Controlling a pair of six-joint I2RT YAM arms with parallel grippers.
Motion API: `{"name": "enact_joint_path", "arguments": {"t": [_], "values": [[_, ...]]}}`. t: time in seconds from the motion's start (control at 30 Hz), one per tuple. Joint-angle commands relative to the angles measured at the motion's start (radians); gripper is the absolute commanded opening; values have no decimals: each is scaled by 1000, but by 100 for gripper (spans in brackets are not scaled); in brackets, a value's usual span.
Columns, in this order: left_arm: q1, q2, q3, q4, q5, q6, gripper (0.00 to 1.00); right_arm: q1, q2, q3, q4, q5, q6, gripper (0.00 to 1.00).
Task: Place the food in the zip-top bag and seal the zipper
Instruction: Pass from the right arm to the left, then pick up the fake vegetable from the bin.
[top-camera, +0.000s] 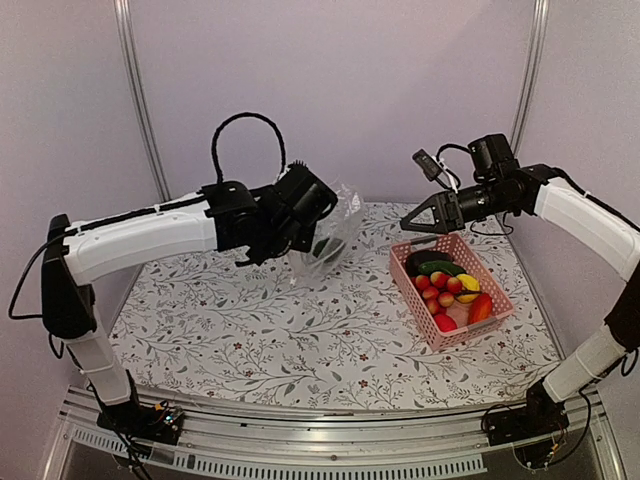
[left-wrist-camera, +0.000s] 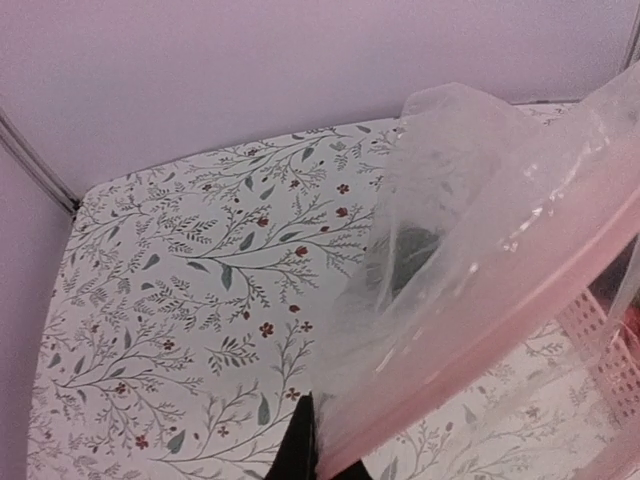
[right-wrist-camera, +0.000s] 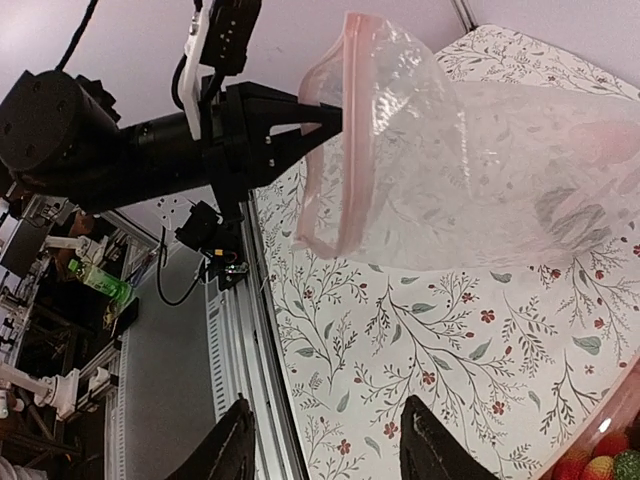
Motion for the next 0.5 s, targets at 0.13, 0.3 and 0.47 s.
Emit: {"name": "enact_joint_path", "arguments": {"t": [0.13, 0.3, 0.47], "values": [[28, -253, 189, -564, 39, 136, 0, -193, -58, -12, -233, 24, -372, 47], [38, -218, 15, -289, 275, 244, 0, -269, -25, -55, -300, 196, -543, 48], [39, -74, 117, -210, 333, 318, 0, -304, -20, -132, -263, 335, -568, 45]]}}
